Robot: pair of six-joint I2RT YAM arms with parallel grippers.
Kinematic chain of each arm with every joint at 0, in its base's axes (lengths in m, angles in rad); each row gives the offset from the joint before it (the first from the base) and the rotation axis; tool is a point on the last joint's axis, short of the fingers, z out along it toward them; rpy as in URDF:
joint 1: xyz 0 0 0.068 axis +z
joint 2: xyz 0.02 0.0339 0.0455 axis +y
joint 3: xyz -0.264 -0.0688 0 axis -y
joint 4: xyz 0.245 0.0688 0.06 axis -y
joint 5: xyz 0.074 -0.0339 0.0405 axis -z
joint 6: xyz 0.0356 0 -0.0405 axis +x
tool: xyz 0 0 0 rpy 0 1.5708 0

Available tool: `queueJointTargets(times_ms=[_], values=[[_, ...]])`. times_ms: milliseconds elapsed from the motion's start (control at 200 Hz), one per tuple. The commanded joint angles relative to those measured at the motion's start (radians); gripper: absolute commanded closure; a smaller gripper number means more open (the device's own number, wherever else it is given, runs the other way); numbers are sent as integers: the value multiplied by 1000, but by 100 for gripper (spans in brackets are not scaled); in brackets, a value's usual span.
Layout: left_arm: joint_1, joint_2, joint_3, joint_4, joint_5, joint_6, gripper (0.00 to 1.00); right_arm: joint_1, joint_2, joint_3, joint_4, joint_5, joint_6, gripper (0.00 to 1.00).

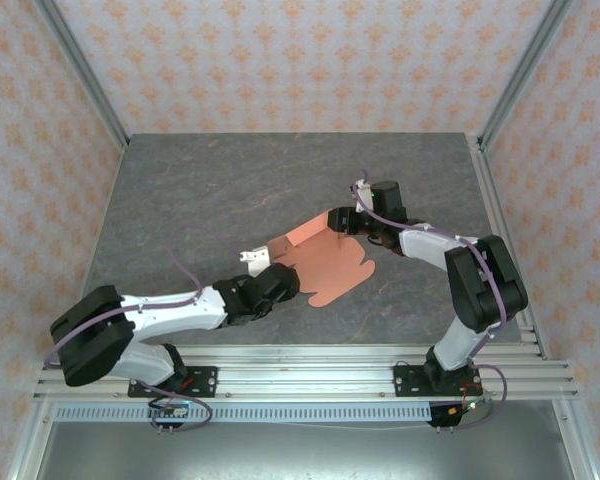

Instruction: Fold the paper box

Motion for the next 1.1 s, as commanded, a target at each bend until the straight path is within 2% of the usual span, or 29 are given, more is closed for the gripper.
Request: queueJointTargets(times_ms=[0,95,230,320,405,460,1036,1096], values=[[7,25,-5,102,-71,-10,35,18,22,-8,-71,12,-11,50],[23,57,-28,184,-48,-6,26,18,25,-9,-69,12,-12,50],[46,92,-14,187,-48,9,26,18,25,-9,-68,12,-13,50],[71,119,-10,204,-37,20,29,18,28,-9,-64,11,-10,50],[87,147,1,204,-26,27,38,21,30,-8,-63,11,-11,49],[93,164,9,202,-24,31,40,21,33,-6,-65,8,-10,50],[119,287,100,200,-21,112,41,21,55,8,-68,5,-13,50],[120,301,114,194,-28,123,45,21,55,8,-68,4,-12,50]])
